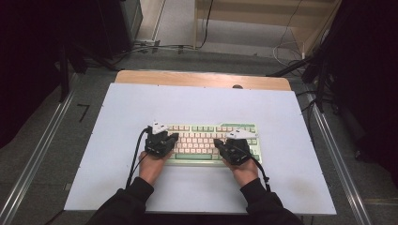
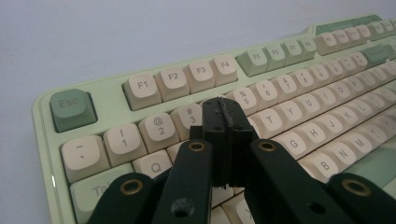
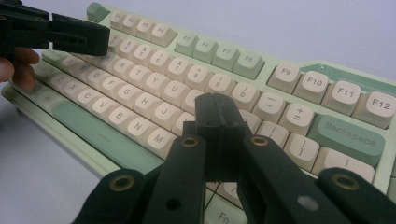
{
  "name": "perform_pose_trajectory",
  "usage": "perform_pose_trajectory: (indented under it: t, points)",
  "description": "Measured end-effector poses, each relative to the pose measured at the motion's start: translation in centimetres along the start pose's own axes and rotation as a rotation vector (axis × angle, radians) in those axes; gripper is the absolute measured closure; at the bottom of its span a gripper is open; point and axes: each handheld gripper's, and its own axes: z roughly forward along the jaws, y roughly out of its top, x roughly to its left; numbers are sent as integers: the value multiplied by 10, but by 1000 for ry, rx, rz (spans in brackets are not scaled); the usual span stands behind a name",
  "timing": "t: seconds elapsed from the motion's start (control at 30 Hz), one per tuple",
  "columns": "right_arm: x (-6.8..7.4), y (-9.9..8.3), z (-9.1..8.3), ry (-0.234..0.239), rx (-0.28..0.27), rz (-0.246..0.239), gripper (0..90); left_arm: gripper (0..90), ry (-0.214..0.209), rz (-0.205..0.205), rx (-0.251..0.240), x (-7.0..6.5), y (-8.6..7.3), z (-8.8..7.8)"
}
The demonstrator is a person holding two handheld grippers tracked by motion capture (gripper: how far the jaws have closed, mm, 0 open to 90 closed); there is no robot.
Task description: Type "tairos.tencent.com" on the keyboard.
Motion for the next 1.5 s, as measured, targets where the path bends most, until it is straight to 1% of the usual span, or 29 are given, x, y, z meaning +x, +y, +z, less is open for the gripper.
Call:
perform_pose_trajectory:
  t: [0.4, 0.5, 0.57, 0.73, 0.83, 1.2, 1.5]
  points:
    - [0, 0, 1, 0, 3, -2, 875, 900, -7, 5, 8, 0, -1, 2]
    - [1, 0, 1, 0, 3, -4, 875, 900, -10, 17, 30, -2, -2, 5]
    - [1, 0, 1, 0, 6, -2, 876, 900, -9, 22, 24, -3, -2, 4]
    - [1, 0, 1, 2, 2, -4, 875, 900, -13, 5, -15, -2, 1, -3]
    - [2, 0, 2, 1, 5, -7, 876, 900, -13, -2, -28, -1, 3, -6]
    - [6, 1, 4, 11, 5, -9, 875, 900, -12, 0, -35, 0, 4, -11]
    - [16, 3, 14, 32, 14, -31, 875, 900, -4, 0, -37, 2, 2, -12]
